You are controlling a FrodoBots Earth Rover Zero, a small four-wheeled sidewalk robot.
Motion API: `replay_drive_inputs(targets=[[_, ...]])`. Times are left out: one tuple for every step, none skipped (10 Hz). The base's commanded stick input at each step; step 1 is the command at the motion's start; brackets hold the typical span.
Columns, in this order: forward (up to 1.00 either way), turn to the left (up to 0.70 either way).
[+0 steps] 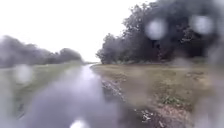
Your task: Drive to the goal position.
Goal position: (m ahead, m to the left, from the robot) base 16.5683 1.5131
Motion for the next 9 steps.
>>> replay_drive_inputs(targets=[[0.85, 0.34], [0.85, 0.34], [0.85, 0.34], [0.85, 0.34], [0.85, 0.27], [0.85, 0.07], [0.85, 0.00], [0.85, 0.00], [0.85, 0.00]])
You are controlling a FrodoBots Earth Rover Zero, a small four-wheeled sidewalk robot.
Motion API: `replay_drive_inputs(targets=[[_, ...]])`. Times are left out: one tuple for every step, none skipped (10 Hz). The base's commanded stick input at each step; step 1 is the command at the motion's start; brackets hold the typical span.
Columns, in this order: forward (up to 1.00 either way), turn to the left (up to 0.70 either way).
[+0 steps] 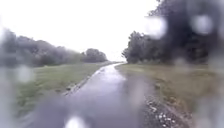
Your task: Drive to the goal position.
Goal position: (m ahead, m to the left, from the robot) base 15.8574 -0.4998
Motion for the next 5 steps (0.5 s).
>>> replay_drive_inputs(targets=[[0.85, 0.00], [0.85, 0.00], [0.85, 0.00], [0.85, 0.00], [0.85, -0.07]])
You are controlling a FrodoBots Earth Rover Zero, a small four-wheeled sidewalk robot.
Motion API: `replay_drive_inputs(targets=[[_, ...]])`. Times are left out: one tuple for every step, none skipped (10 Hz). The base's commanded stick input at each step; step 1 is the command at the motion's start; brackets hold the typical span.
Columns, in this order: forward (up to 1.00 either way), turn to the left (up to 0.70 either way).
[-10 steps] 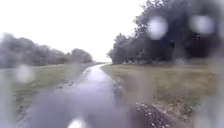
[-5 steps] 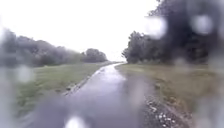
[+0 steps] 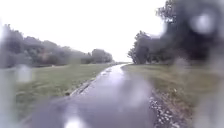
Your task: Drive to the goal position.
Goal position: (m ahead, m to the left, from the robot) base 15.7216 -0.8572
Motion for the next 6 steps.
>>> replay_drive_inputs(targets=[[0.85, -0.28], [0.85, -0.33], [0.85, -0.34], [0.85, -0.34], [0.85, -0.19], [0.85, 0.00]])
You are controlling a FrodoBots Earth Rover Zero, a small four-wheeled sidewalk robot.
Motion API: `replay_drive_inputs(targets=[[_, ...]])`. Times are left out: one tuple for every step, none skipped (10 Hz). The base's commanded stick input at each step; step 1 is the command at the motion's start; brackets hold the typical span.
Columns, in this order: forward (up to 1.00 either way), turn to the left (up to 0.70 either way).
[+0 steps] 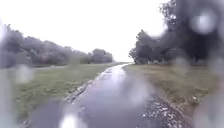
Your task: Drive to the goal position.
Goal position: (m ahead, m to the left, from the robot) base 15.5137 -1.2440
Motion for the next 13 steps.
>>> replay_drive_inputs(targets=[[0.85, 0.00], [0.85, 0.00], [0.85, -0.29], [0.85, -0.33], [0.85, -0.24], [0.85, 0.00], [0.85, 0.00], [0.85, 0.00], [0.85, 0.00], [0.85, 0.00], [0.85, 0.00], [0.85, 0.00], [0.85, 0.00]])
